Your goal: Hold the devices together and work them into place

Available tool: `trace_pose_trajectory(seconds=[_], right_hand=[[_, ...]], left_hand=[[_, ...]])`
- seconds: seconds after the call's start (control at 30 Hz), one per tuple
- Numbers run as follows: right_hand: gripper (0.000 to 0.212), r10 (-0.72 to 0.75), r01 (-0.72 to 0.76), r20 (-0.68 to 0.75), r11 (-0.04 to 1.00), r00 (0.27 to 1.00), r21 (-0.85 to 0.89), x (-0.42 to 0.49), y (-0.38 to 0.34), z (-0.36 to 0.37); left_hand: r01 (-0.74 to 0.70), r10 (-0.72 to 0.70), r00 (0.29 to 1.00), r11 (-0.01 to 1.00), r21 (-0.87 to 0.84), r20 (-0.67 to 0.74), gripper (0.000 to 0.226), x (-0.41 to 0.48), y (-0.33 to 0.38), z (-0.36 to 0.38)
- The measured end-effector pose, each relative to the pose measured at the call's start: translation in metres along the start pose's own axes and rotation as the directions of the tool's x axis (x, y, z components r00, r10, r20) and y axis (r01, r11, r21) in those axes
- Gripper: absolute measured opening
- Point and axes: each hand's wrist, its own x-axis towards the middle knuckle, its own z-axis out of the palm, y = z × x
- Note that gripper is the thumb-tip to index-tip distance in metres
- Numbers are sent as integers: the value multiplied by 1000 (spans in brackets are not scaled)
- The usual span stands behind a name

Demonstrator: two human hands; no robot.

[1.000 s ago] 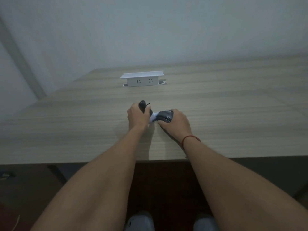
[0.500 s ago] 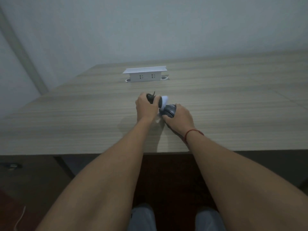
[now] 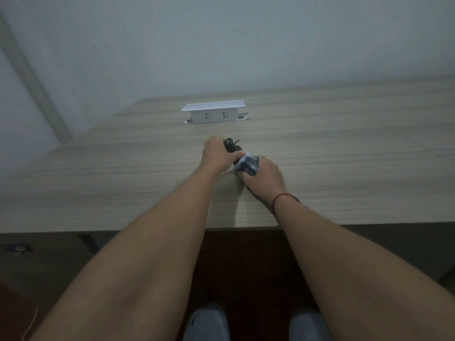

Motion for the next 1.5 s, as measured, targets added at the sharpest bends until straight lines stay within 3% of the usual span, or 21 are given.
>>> trace_pose_trajectory(seconds=[0.13,0.33,0.53,0.8,0.93,1.1,1.27,1.4,1.5], right_hand=[[39,-7,7,-7,1000,1000,-10,-1,-1,-2],[38,-4,4,-8,1000,1000,5,-1,-1,-2],[38,-6,6,13,1000,1000,-5,0,-1,0],[48,-28,28,5,999,1000,23,-1,-2,-1],[53,-24,24,-3,1000,1000,0,-1,-3,-4],[62,-25,25,10,999,1000,44,-3,-2,-8],[54,-16,6,68,989,998,148,-4,-5,-10],[62,-32,16,90,985,995,174,-6,-4,-12],[65,-52,42,82,991,995,126,-6,-3,-12]], left_hand=[[33,-43,997,987,-155,-58,33,-12,-13,13],[25,-33,999,981,-194,-39,45,-10,-6,20],[0,-38,991,961,-276,-131,37,-2,-4,16],[95,-116,966,990,-103,-233,31,-14,-36,13],[29,-90,961,973,-228,-263,30,-9,-13,10],[125,-119,966,992,10,-230,31,-11,-29,14],[14,-60,971,980,-198,-229,30,-11,-5,11],[200,-204,944,979,-44,-257,35,-16,-14,16],[174,-186,952,982,-69,-244,36,-9,-15,6]])
